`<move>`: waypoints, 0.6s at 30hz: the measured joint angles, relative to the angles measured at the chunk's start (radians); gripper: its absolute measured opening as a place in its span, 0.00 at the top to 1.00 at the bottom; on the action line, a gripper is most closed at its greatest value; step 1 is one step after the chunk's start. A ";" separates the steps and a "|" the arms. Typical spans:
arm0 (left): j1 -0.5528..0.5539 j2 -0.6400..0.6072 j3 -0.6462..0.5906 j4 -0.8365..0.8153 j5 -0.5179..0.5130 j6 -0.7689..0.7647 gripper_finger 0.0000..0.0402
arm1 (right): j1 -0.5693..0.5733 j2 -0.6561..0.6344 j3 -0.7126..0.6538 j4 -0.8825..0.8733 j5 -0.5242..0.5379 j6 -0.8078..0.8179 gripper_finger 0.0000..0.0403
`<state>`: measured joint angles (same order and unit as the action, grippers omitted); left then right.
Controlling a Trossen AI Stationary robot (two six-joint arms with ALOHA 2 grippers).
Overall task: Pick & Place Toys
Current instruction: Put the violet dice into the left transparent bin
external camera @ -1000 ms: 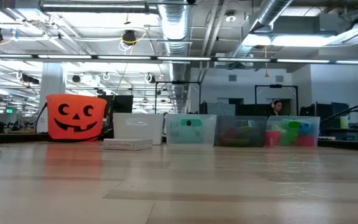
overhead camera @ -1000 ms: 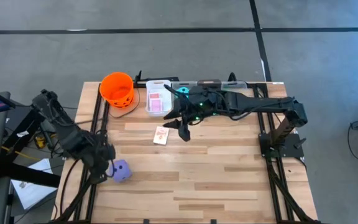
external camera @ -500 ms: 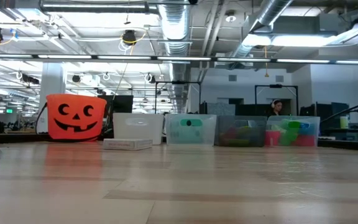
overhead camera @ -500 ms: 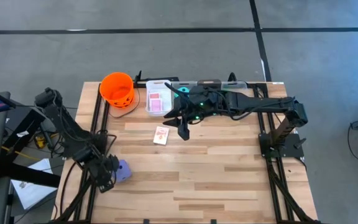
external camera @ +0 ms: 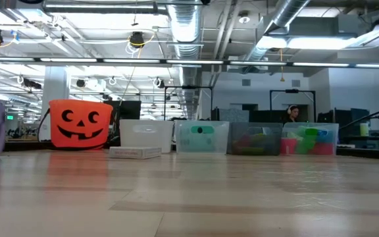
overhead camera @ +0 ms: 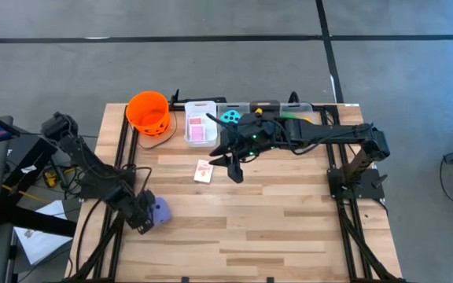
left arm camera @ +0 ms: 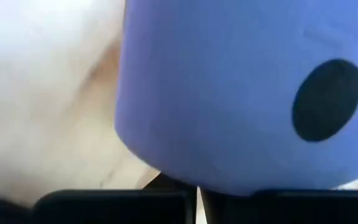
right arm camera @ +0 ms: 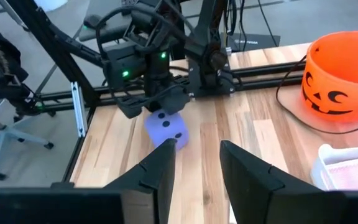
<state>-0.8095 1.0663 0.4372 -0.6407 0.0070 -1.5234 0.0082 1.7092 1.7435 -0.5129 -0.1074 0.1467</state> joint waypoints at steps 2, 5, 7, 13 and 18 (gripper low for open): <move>0.019 0.001 -0.002 0.005 -0.055 -0.001 1.00 | 0.001 0.000 0.000 -0.009 0.000 0.000 0.70; 0.051 0.001 -0.002 0.012 -0.120 -0.001 1.00 | 0.004 0.000 0.000 -0.011 0.000 -0.018 0.70; 0.079 0.001 -0.002 0.013 -0.157 0.023 1.00 | 0.007 0.000 0.000 -0.011 -0.001 -0.043 0.70; 0.191 0.001 -0.002 0.111 -0.221 0.199 1.00 | 0.019 0.000 0.000 -0.011 -0.077 -0.101 0.70; 0.307 0.001 -0.002 0.188 -0.230 0.370 1.00 | 0.025 0.000 0.000 -0.011 -0.079 -0.110 0.70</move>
<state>-0.5025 1.0672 0.4355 -0.4529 -0.2234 -1.1539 0.0334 1.7092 1.7435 -0.5240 -0.1860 0.0370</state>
